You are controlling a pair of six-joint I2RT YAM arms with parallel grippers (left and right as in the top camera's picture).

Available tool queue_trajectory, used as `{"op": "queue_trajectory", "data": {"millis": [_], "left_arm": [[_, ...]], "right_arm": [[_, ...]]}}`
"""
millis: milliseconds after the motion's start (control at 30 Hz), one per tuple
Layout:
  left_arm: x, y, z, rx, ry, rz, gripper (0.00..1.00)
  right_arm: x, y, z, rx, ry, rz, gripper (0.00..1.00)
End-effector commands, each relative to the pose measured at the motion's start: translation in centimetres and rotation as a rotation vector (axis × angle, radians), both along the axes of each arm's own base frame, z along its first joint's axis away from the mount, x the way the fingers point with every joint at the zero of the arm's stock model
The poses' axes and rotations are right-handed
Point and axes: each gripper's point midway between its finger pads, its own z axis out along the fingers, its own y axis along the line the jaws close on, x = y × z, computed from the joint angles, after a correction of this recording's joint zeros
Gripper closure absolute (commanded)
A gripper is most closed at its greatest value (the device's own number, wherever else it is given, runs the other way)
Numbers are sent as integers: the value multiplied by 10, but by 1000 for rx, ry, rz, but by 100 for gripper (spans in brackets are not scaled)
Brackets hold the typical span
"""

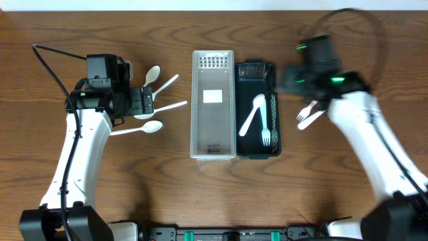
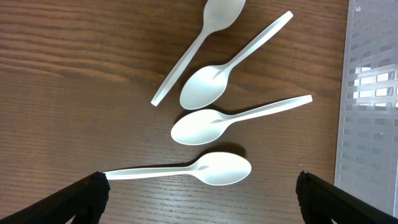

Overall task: Pack container
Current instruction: 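Place the white spoon into the dark green tray, then grasp a white fork with the right gripper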

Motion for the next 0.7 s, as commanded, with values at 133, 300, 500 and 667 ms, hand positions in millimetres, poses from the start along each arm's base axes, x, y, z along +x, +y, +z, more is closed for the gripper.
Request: {"op": "queue_trajectory", "data": {"millis": [133, 300, 500, 667], "left_arm": [[4, 1, 3, 6, -8, -11, 2], [4, 1, 3, 6, -8, -11, 2], [4, 1, 3, 6, -8, -11, 2], [4, 1, 3, 6, -8, -11, 2]], "right_arm": [[-36, -113, -63, 17, 269, -446, 39], [-29, -111, -99, 97, 348, -456, 43], [-29, -107, -132, 104, 422, -480, 43], [-27, -106, -154, 100, 459, -479, 39]]}}
